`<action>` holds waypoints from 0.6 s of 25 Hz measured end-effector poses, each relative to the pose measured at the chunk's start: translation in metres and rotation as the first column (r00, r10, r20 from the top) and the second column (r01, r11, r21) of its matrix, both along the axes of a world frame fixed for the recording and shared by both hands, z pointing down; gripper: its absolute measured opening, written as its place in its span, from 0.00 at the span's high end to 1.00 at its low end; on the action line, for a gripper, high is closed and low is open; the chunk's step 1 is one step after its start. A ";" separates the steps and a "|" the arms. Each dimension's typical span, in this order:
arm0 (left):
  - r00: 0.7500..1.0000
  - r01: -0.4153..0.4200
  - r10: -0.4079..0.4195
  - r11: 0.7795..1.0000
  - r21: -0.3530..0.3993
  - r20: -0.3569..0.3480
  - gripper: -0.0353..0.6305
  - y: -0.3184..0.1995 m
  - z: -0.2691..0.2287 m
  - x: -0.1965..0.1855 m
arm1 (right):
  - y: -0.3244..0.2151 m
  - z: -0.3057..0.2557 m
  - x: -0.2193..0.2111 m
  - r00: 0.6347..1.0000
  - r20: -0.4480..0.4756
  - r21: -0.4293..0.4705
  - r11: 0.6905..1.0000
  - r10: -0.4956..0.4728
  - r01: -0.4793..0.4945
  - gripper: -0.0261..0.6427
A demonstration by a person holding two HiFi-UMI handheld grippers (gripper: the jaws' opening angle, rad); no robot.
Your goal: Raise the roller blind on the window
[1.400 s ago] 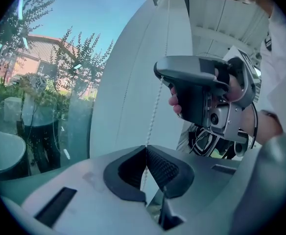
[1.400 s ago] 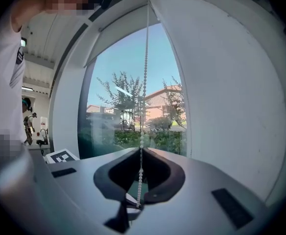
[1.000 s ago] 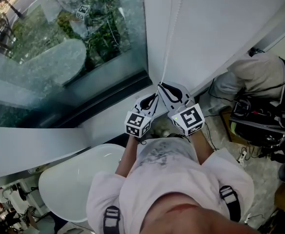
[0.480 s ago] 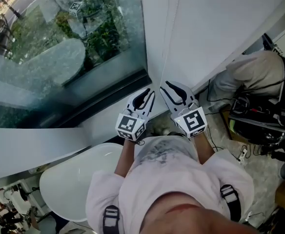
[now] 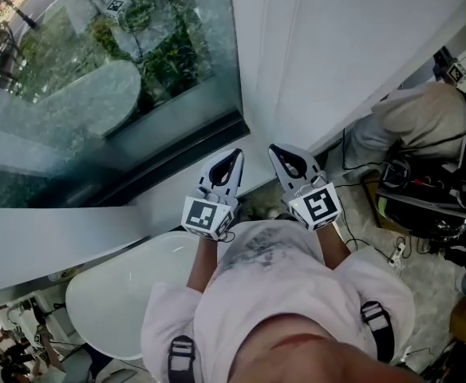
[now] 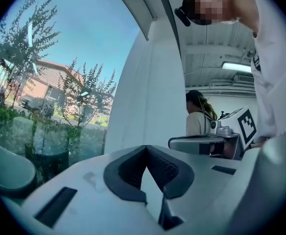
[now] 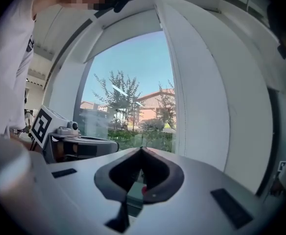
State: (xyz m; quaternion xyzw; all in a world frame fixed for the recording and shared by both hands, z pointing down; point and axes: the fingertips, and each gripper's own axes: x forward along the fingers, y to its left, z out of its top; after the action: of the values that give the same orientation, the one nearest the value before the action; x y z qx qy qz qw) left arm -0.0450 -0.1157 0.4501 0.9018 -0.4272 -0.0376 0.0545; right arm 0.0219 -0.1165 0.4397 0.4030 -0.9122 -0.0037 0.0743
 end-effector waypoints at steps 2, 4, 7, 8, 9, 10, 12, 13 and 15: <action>1.000 0.005 -0.005 1.000 0.006 -0.002 0.94 0.001 -0.001 0.000 | 0.000 0.000 0.000 1.000 0.003 0.000 1.000 0.000 0.000 0.87; 1.000 0.011 -0.011 1.000 0.013 -0.003 0.94 0.001 -0.004 0.000 | 0.000 -0.002 0.000 1.000 0.001 0.003 1.000 -0.005 0.005 0.87; 1.000 0.019 -0.019 1.000 0.017 -0.002 0.94 0.002 -0.007 -0.002 | -0.001 -0.004 0.000 1.000 -0.002 0.005 1.000 -0.007 0.007 0.87; 1.000 0.022 -0.022 1.000 0.018 -0.001 0.94 0.001 -0.007 -0.002 | -0.001 -0.004 0.000 1.000 -0.002 0.005 1.000 -0.008 0.008 0.87; 1.000 0.025 -0.025 1.000 0.019 0.000 0.94 0.000 -0.007 -0.003 | -0.002 -0.003 0.000 1.000 -0.002 0.006 1.000 -0.010 0.010 0.87; 1.000 0.028 -0.028 0.999 0.019 0.001 0.94 -0.001 -0.007 -0.003 | -0.003 -0.002 -0.001 1.000 -0.002 0.007 1.000 -0.013 0.013 0.87; 0.999 0.034 -0.034 0.999 0.020 0.002 0.94 -0.003 -0.005 -0.005 | -0.005 0.000 -0.002 1.000 -0.003 0.005 1.000 -0.015 0.015 0.87; 0.999 0.036 -0.036 0.999 0.021 0.002 0.94 -0.004 -0.005 -0.006 | -0.006 0.001 -0.003 1.000 -0.003 0.005 1.000 -0.017 0.017 0.87; 0.999 0.038 -0.038 0.999 0.023 0.001 0.94 -0.004 -0.005 -0.008 | -0.007 0.001 -0.006 1.000 -0.004 0.007 1.000 -0.021 0.022 0.87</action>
State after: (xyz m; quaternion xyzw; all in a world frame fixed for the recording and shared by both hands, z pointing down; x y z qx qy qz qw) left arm -0.0533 -0.1198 0.4449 0.8941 -0.4438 -0.0428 0.0430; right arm 0.0163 -0.1231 0.4409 0.3934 -0.9163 -0.0085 0.0744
